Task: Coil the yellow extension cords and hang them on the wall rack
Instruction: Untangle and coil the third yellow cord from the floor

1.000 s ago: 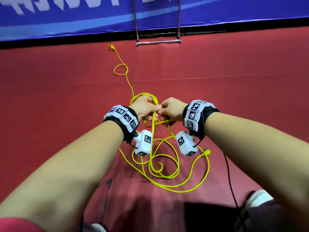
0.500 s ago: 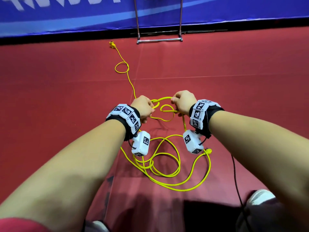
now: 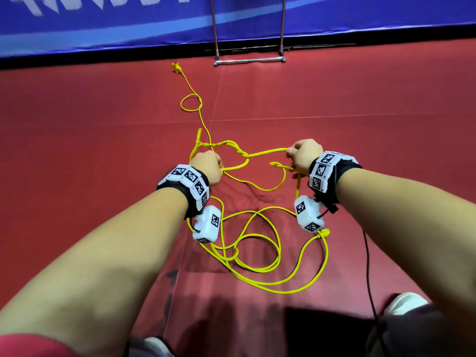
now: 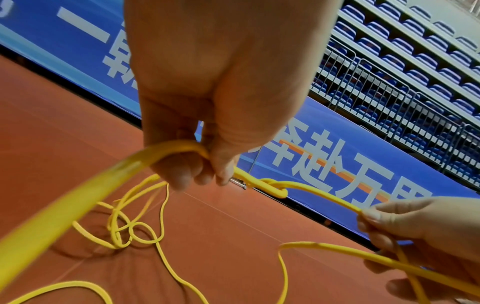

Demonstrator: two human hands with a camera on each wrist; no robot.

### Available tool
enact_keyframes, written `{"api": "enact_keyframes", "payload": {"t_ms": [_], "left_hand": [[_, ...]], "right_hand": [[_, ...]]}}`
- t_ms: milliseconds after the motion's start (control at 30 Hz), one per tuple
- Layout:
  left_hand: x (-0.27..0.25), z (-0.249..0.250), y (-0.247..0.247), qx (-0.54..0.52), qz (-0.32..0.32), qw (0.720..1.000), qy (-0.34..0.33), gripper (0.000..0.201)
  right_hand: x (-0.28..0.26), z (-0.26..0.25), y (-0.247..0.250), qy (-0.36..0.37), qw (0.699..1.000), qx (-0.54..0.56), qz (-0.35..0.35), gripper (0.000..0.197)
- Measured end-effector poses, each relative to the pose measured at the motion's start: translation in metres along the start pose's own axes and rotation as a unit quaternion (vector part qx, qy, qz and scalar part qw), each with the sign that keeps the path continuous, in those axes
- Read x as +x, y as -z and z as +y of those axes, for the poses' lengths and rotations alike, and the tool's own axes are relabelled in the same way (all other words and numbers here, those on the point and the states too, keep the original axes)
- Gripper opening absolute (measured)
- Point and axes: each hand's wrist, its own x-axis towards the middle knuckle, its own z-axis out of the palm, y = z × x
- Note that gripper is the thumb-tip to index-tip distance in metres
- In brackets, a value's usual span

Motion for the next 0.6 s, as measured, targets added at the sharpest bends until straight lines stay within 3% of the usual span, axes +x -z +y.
{"api": "enact_keyframes", "payload": {"t_ms": [367, 467, 600], "left_hand": [[0.002, -0.047, -0.001, -0.041, 0.045, 0.987, 0.147, 0.021], [0.006, -0.055, 0.001, -0.103, 0.065, 0.978, 0.171, 0.020], [0.006, -0.052, 0.004, -0.276, 0.035, 0.947, 0.163, 0.018]], "right_hand": [[0.017, 0.032, 0.029, -0.072, 0.997, 0.010, 0.031, 0.019], [0.019, 0.039, 0.039, -0.046, 0.998, -0.024, -0.033, 0.011], [0.017, 0.047, 0.031, -0.120, 0.982, -0.101, -0.105, 0.018]]}}
